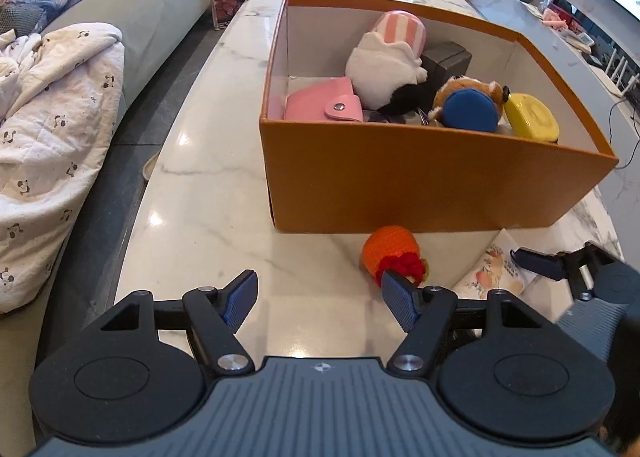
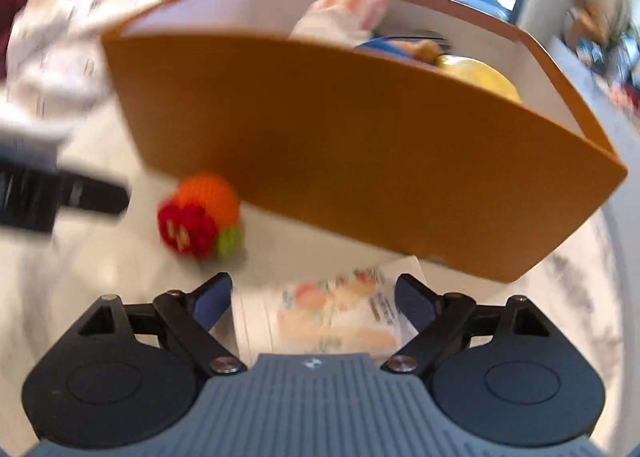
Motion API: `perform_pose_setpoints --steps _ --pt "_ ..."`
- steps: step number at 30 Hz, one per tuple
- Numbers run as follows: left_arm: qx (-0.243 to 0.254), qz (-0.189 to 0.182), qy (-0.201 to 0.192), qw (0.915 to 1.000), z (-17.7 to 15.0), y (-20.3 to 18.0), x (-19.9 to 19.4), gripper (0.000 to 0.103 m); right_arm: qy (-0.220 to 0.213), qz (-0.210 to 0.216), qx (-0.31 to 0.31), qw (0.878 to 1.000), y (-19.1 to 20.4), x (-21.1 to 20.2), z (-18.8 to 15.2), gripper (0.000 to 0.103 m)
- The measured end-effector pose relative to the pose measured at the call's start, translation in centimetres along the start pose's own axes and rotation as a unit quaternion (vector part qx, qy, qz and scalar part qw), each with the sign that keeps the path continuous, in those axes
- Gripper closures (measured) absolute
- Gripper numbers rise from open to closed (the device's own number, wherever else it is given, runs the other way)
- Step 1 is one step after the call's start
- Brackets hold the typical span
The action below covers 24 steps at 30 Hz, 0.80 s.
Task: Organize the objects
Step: 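Move the left tool to the orange crocheted ball while the right tool approaches the Vaseline tube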
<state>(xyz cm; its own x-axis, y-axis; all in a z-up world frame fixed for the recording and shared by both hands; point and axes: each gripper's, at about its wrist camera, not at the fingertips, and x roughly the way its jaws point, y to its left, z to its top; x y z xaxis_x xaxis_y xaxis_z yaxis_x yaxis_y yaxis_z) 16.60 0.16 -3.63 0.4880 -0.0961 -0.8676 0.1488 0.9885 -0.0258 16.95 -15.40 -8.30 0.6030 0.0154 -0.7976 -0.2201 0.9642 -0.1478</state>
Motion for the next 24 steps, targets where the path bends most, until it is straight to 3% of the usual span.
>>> perform_pose_setpoints --steps 6,15,19,24 --pt "-0.002 -0.001 0.003 1.0000 -0.2 -0.3 -0.1 0.022 0.029 -0.008 -0.010 0.999 -1.8 -2.2 -2.8 0.011" --pt "0.000 -0.005 0.000 1.0000 -0.5 -0.7 -0.1 0.022 -0.032 0.030 0.119 0.992 -4.3 -3.4 -2.0 0.010" --pt "-0.018 -0.029 -0.003 0.9994 -0.1 -0.8 0.5 0.022 -0.013 0.000 0.104 0.994 -4.0 -2.0 -1.7 0.010" --pt "-0.044 -0.057 0.020 0.9972 0.4 -1.6 2.0 0.022 0.012 -0.021 0.088 0.996 -5.6 -1.8 -2.8 0.010"
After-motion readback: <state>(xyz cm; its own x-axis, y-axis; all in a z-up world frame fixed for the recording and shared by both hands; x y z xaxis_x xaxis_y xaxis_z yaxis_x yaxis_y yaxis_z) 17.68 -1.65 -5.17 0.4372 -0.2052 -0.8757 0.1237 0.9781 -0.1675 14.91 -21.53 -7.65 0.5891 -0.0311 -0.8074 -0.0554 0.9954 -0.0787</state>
